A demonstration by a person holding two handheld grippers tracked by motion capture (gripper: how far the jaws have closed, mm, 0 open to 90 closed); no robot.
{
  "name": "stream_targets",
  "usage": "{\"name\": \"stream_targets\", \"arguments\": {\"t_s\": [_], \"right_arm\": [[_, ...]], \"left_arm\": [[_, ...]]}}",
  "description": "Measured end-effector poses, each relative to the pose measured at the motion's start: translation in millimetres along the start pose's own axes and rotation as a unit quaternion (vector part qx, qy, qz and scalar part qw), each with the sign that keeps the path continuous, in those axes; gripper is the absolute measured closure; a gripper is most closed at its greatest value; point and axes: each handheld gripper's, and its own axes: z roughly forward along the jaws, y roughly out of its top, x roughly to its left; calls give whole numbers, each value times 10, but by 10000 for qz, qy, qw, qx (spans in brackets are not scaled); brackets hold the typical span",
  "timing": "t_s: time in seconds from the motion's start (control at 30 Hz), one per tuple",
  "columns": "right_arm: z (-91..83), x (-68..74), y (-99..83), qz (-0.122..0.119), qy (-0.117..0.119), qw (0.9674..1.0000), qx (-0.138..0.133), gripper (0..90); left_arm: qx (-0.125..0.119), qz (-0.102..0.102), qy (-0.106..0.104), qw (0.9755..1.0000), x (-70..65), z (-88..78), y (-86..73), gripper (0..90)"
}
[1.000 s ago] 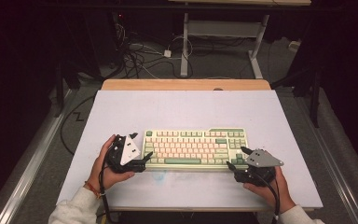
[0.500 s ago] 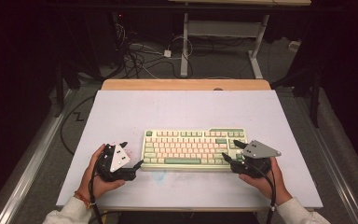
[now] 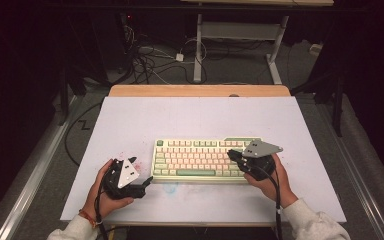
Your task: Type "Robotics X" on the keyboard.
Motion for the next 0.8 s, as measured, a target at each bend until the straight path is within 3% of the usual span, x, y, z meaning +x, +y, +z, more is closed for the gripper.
{"name": "stream_targets", "arguments": {"t_s": [0.27,0.57,0.8], "right_arm": [[258,64,135,-85,277,9994,190,900],[556,91,207,-212,382,9981,432,900],[749,89,208,-141,402,9970,643,900]], "left_arm": [[77,28,-67,9999,-18,36,0,181],[141,59,-72,9999,-27,51,-10,181],[180,105,-100,9997,-31,56,-9,182]]}}
